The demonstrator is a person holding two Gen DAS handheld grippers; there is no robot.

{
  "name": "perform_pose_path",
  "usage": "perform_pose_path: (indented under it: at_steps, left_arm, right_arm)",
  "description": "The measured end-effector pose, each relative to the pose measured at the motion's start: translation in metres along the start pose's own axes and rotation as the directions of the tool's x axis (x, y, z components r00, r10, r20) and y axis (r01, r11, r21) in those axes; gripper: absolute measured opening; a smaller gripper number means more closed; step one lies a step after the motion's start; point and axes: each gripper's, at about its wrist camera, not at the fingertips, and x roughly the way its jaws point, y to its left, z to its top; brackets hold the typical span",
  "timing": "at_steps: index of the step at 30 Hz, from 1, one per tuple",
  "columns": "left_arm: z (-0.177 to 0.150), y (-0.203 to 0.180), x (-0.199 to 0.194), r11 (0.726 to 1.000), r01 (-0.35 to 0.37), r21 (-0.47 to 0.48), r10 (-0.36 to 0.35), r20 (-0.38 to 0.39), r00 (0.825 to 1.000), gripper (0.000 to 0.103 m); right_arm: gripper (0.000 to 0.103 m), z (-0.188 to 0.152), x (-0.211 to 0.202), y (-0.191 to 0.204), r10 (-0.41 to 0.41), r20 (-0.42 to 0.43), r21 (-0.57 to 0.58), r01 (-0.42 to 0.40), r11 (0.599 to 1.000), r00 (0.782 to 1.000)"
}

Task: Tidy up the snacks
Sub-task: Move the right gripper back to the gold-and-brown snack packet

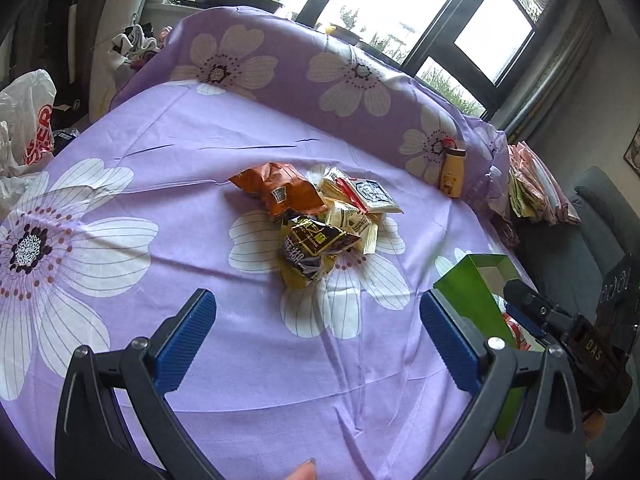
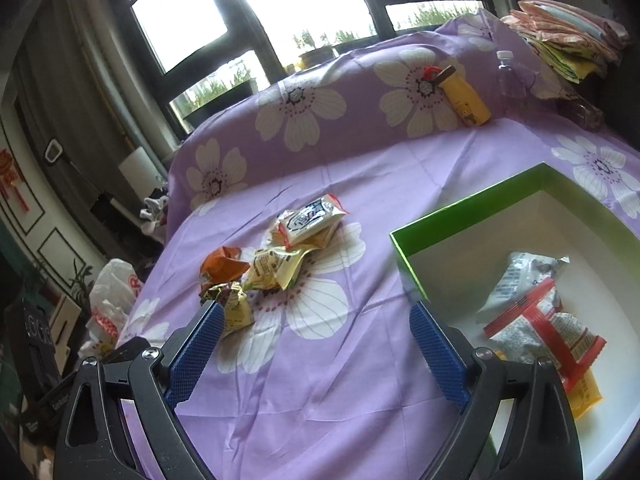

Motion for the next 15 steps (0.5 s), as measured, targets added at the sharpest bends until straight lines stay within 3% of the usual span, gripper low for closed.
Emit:
perform_pose_path:
  at_steps: [15]
  left_arm:
    - [0.007,0.014,-0.008,0.998,-0.065,-0.015,0.065,0.021,0.998,0.102]
  right_arm:
    - [0.094,-0.023,0.032,0.024,-0.007,-0.106,-0.061,0.000,0.998,0.994]
